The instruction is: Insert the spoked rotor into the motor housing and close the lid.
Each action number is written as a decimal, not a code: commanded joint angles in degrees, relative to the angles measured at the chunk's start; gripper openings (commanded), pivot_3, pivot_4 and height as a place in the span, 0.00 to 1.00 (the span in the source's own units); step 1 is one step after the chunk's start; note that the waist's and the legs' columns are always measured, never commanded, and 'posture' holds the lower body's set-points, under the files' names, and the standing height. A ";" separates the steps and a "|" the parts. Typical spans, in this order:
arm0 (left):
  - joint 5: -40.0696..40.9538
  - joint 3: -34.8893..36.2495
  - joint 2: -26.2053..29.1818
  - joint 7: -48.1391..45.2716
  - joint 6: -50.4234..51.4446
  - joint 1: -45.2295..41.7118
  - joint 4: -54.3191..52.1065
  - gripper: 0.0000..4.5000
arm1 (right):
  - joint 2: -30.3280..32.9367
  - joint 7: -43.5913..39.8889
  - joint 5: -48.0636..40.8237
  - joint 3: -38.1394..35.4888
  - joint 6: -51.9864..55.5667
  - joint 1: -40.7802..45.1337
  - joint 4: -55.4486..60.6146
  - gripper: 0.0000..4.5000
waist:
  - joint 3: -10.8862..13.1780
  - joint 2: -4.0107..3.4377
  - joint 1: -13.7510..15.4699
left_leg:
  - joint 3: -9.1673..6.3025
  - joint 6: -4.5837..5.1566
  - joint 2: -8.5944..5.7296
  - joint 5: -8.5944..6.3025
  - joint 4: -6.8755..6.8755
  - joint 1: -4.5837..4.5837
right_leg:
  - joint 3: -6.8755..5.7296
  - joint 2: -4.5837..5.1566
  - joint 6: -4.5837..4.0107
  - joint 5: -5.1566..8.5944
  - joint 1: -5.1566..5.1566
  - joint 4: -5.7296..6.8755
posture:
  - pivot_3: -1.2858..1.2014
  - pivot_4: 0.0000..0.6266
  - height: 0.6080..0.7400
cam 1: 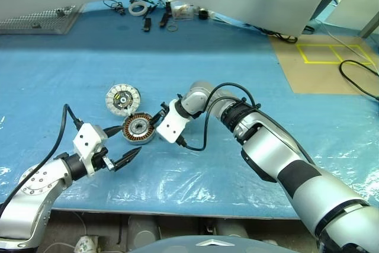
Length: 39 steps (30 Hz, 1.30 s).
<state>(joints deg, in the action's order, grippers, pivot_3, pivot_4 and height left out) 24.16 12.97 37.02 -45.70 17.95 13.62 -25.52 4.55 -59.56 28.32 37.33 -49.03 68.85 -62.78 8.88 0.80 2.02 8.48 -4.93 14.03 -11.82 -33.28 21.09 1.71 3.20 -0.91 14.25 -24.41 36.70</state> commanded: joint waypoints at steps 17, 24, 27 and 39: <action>-0.06 -1.01 0.20 -1.28 -1.48 -2.35 0.52 1.00 | 2.51 -7.86 -4.35 -2.32 2.28 0.92 3.97 0.01 | 0.00 0.00 0.17 | 0.00 0.00 0.01 0.00 -0.02 0.04 | -0.01 -0.01 0.00 0.00 -0.01 0.01 | 0.52 0.24 1.00; -0.43 -3.14 0.87 -3.95 -2.09 -7.07 4.55 1.00 | 7.21 -24.23 -15.30 -4.28 16.08 -5.35 21.23 0.01 | -0.01 0.02 0.42 | -0.01 0.22 0.02 0.12 -0.05 0.06 | -0.03 -0.01 0.01 -0.01 -0.01 0.03 | 0.52 0.24 1.00; -0.69 -4.05 0.93 -4.55 -2.09 -10.21 6.31 1.00 | 8.27 -26.55 -17.29 -4.44 21.77 -7.90 27.38 0.01 | -0.01 0.02 0.29 | -0.01 0.22 0.02 0.13 -0.07 0.03 | -0.02 -0.02 0.02 -0.02 -0.01 0.07 | 0.52 0.24 1.00; -0.25 -3.51 2.21 -5.87 -1.70 -9.63 5.35 1.00 | 7.30 -30.47 -20.18 -2.03 42.26 -13.05 39.26 0.01 | -0.02 0.03 0.21 | -0.01 0.17 0.02 0.11 -0.05 0.02 | 0.00 -0.04 0.21 -0.14 -0.01 0.04 | 0.52 0.24 1.00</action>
<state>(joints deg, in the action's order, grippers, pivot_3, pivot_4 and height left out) 23.27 8.39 38.54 -51.69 16.56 3.29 -17.27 12.54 -87.71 10.44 35.06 -10.12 55.69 -26.15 8.86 0.83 2.24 8.48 -4.76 14.05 -11.71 -33.32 21.11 1.71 3.16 -0.70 14.12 -24.41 36.73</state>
